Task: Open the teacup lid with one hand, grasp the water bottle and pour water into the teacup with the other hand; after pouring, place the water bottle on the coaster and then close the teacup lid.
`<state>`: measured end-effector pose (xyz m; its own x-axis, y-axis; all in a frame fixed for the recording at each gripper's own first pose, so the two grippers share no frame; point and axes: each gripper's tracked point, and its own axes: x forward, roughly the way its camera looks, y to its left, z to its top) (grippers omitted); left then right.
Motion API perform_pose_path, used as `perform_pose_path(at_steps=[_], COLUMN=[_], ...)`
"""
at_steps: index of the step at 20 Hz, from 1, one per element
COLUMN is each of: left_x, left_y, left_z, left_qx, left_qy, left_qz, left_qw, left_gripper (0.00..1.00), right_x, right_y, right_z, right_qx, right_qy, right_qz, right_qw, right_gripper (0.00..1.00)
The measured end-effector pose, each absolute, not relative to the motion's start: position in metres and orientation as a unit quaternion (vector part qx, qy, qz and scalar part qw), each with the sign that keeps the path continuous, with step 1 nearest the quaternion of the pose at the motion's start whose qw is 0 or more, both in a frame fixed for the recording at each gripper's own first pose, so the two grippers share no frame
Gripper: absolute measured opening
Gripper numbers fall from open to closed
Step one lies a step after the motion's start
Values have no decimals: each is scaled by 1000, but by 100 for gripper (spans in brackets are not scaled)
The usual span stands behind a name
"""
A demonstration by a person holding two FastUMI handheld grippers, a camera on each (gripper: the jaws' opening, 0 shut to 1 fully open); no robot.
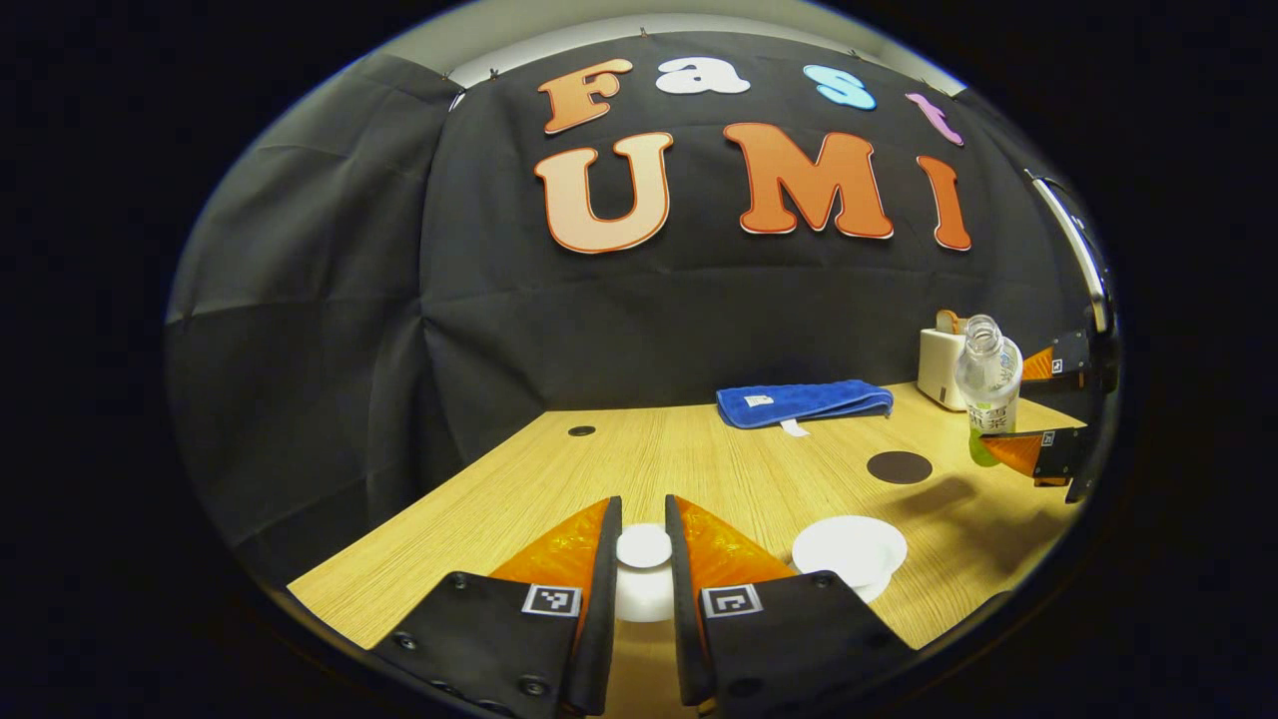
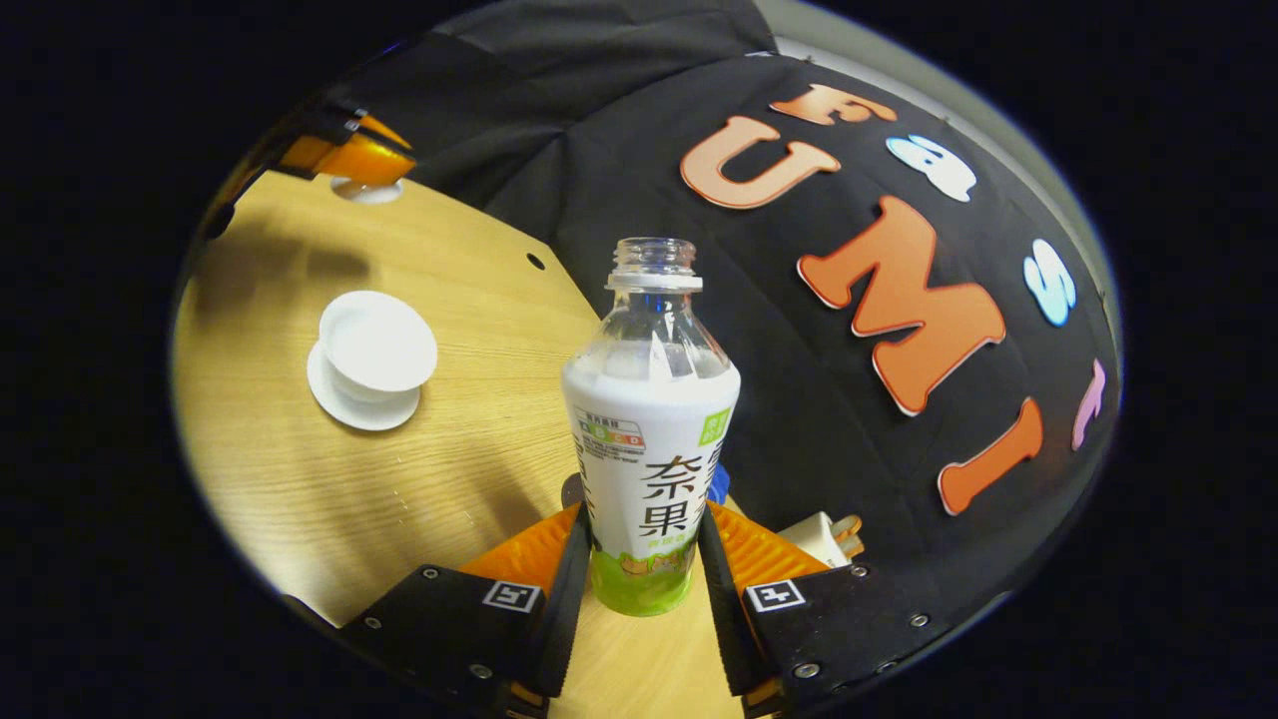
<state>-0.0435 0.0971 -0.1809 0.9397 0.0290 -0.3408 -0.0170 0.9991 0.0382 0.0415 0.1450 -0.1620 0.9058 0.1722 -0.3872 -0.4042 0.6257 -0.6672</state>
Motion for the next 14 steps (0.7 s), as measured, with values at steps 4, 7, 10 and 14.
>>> perform_pose_path(at_steps=[4,7,10,14], left_x=[-46,-48,-52,-57], left_y=[102,105,109,116], left_z=[-184,-186,-191,-193], left_qx=[21,16,15,11], left_qy=[174,176,180,182], left_qz=[13,15,17,20], left_qw=[985,984,983,983], left_gripper=[29,30,29,30], right_x=[45,48,51,61], right_y=[152,160,163,170], right_z=[-155,-155,-155,-149], right_qx=[-469,-506,-544,-594], right_qy=[115,90,71,34], right_qz=[168,178,177,166], right_qw=[860,839,817,786], right_gripper=[60,60,60,57])
